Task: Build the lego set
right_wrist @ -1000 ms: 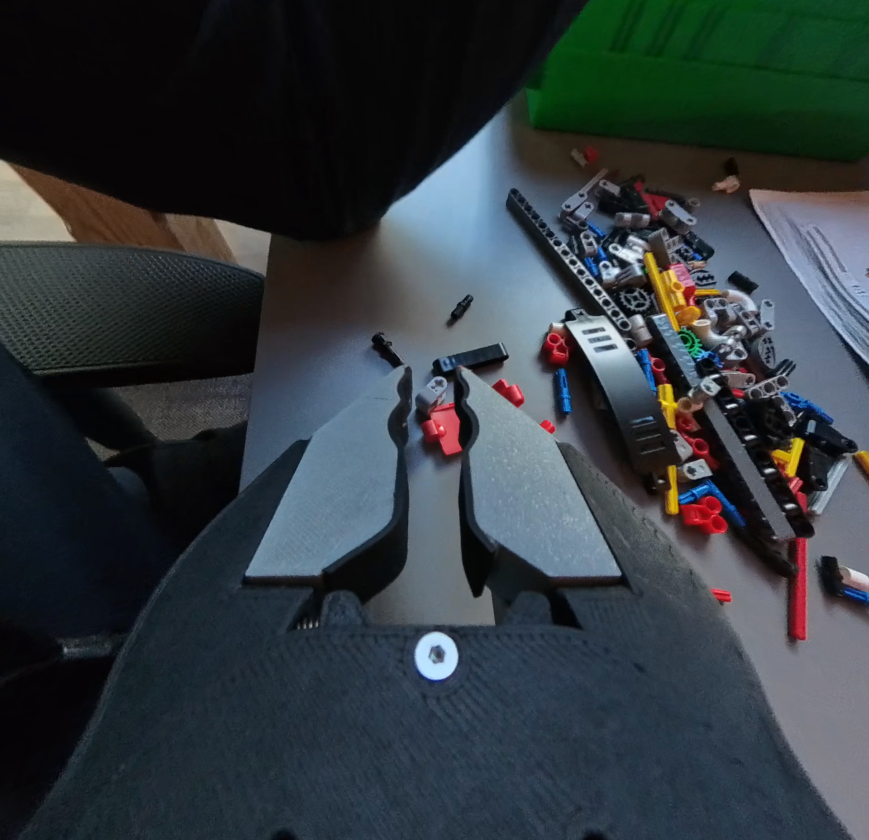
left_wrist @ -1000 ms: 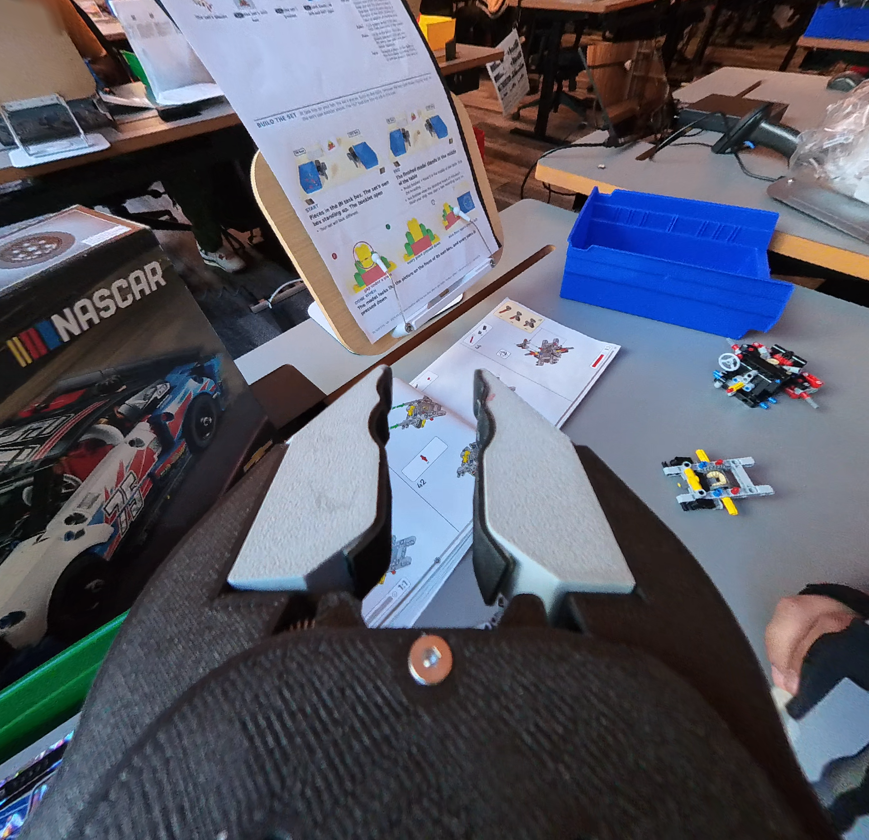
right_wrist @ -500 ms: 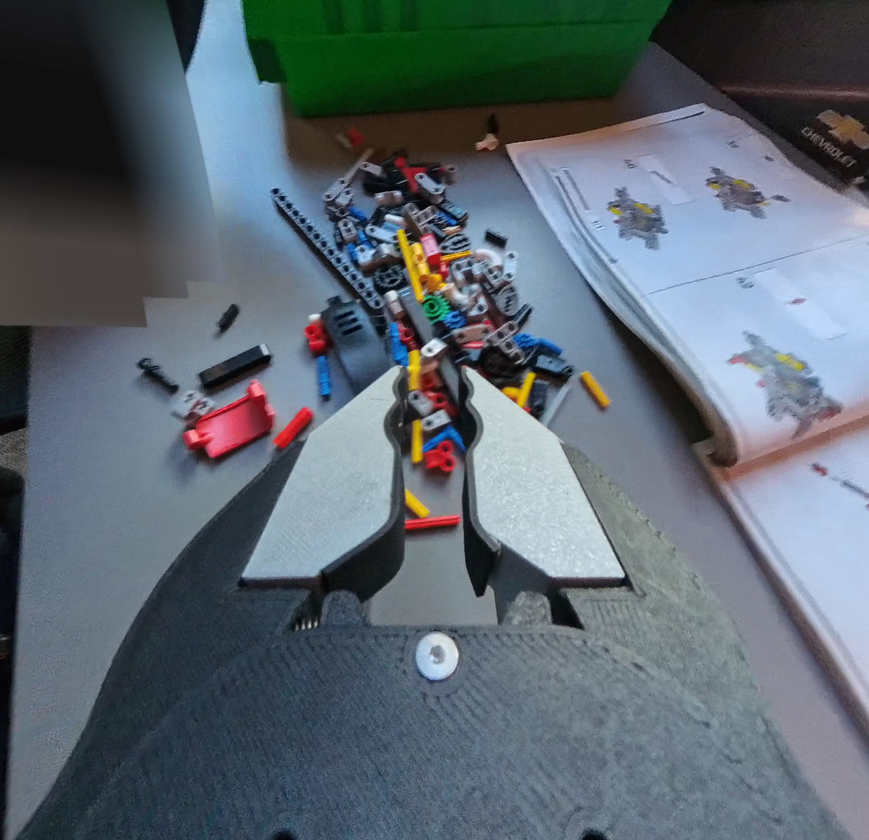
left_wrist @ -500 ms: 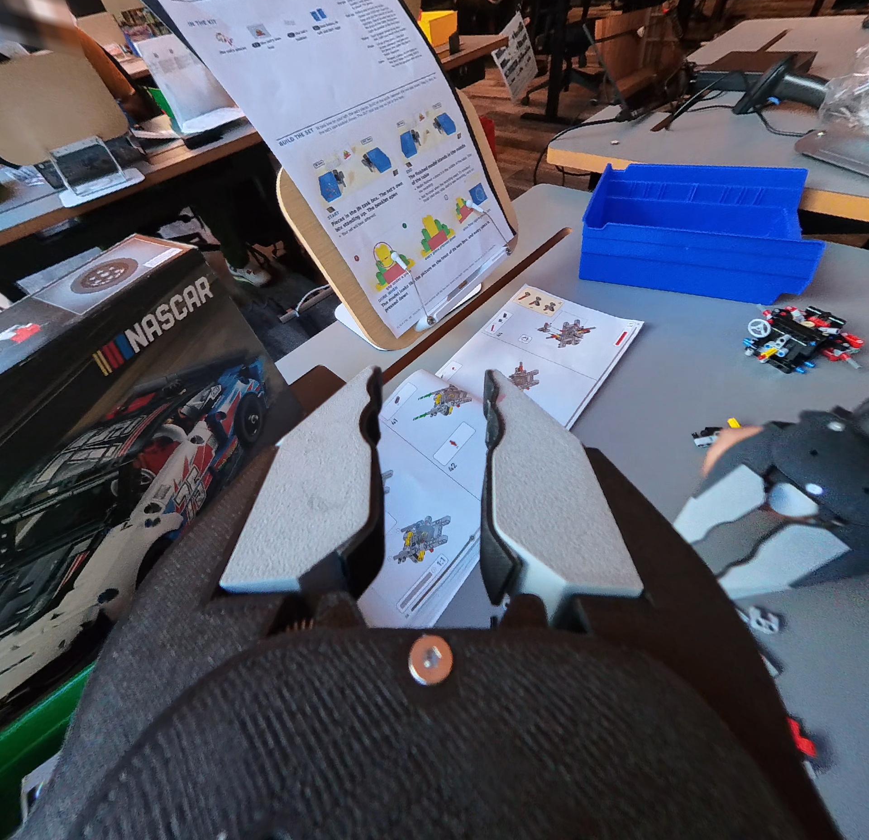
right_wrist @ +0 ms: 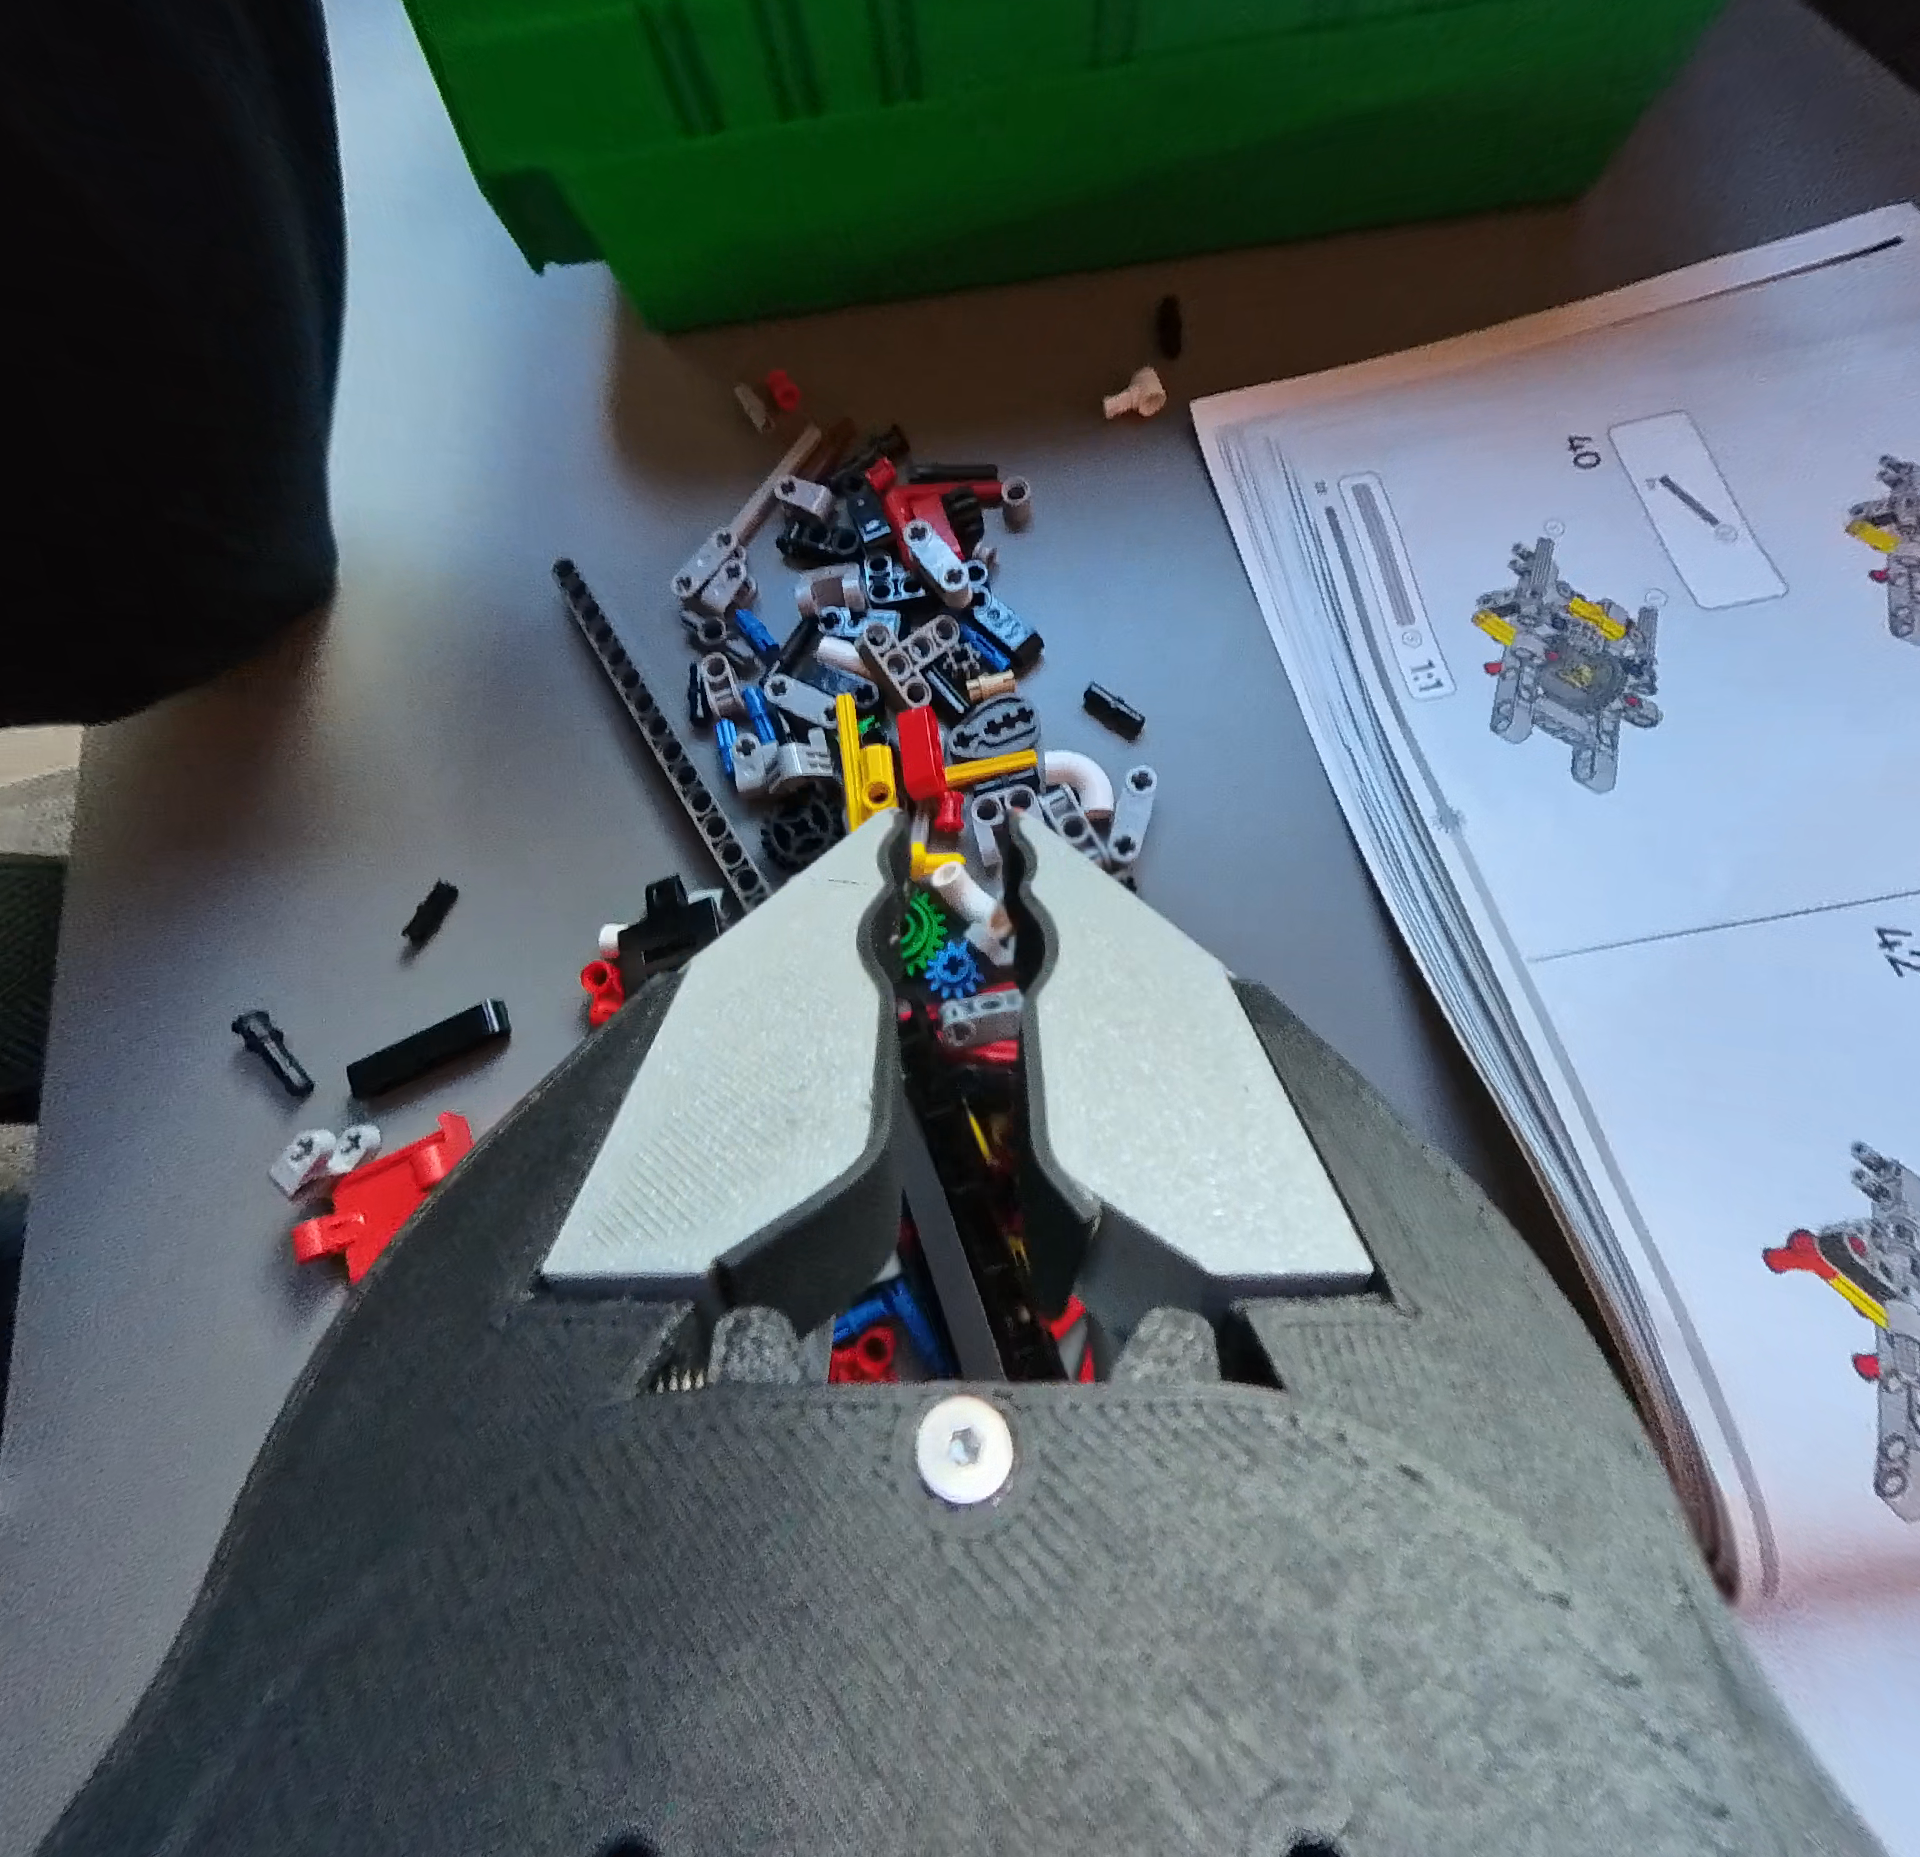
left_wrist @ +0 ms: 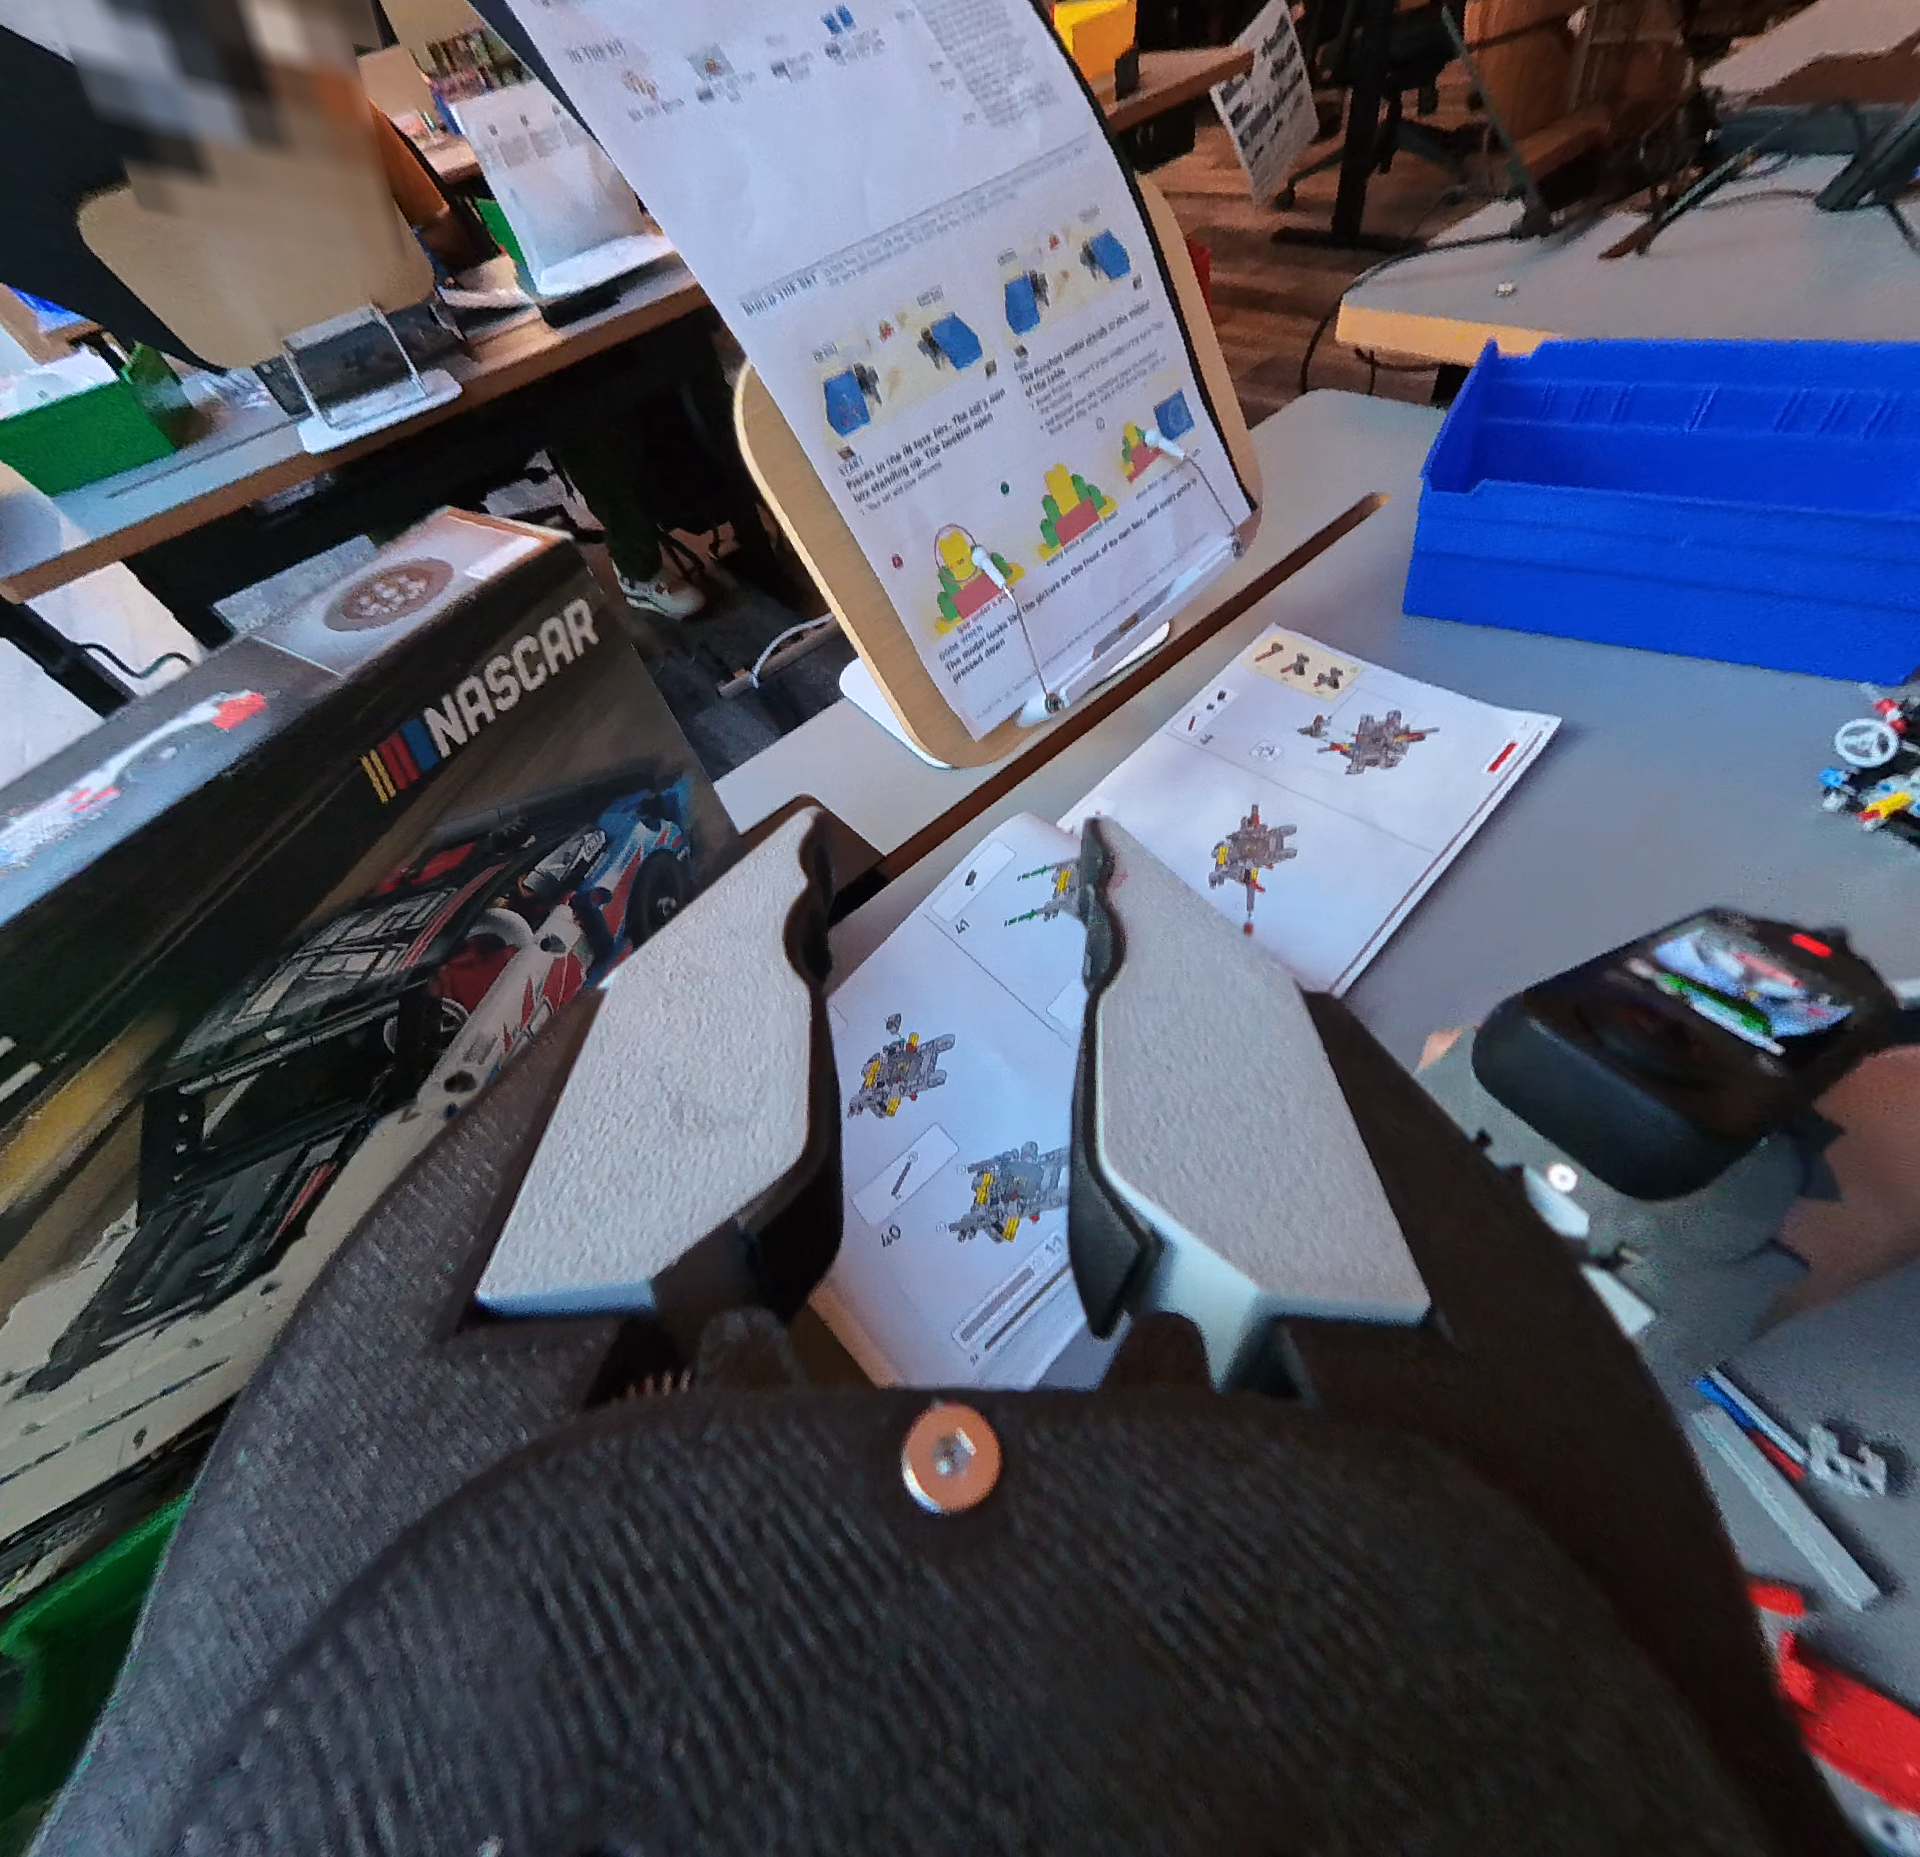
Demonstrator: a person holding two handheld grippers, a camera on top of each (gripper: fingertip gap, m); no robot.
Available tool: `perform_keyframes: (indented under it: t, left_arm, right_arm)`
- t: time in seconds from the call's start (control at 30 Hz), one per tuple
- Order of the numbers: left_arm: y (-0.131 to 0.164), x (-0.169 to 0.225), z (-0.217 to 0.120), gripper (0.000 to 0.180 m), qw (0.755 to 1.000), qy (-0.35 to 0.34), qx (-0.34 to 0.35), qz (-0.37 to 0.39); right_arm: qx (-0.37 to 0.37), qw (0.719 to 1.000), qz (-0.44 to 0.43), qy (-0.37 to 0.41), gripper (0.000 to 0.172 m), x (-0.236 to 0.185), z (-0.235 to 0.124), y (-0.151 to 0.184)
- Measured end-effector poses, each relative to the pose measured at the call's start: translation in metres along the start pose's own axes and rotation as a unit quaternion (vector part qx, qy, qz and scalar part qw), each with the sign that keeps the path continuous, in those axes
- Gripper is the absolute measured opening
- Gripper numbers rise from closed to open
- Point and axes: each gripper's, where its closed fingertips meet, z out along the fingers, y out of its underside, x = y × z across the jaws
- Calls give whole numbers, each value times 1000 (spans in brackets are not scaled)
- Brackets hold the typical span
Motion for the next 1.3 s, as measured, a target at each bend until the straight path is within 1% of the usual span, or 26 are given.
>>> perform_keyframes:
  t: [0.1, 0.23, 0.3, 0.43, 0.6, 0.7, 0.87, 1.0, 1.1, 1.23, 1.3]
  left_arm:
    - [-8, 1, -5, 47, 1000, 1, 20, -4]
    - [-7, -3, -8, 48, 1000, -11, 14, 4]
    - [-6, -9, -11, 48, 1000, -20, 15, 0]
    - [-7, -16, -19, 48, 999, -27, 24, -11]
    - [-14, -18, -29, 46, 999, -33, 42, -11]
    - [-16, -17, -31, 45, 998, -30, 48, -9]
    - [-14, -25, -35, 46, 998, -50, 46, -9]
    - [-16, -24, -36, 46, 998, -46, 51, -10]
    - [-17, -23, -37, 46, 997, -46, 54, -8]
    - [-16, -24, -36, 47, 998, -45, 52, -10]
    - [-16, -24, -36, 47, 998, -45, 52, -11]
  right_arm:
    - [11, 1000, 6, 4, 14, 1, 2, -2]
    - [12, 999, 25, -22, 14, -13, 1, 4]
    - [15, 999, 22, -21, 14, -20, 0, 6]
    - [-2, 1000, 14, -8, 13, -25, -1, 13]
    - [-1, 1000, 12, -16, 4, -36, -5, 15]
    - [-11, 1000, 7, -17, 5, -41, 0, 15]
    - [-31, 999, -16, -22, 8, -53, 19, 9]
    - [-54, 997, -48, -15, 9, -54, 30, 10]
    - [-60, 995, -73, -27, 11, -58, 34, 9]
    - [-86, 992, -96, 13, 12, -41, 37, 14]
    - [-88, 992, -90, 33, 10, -30, 35, 16]
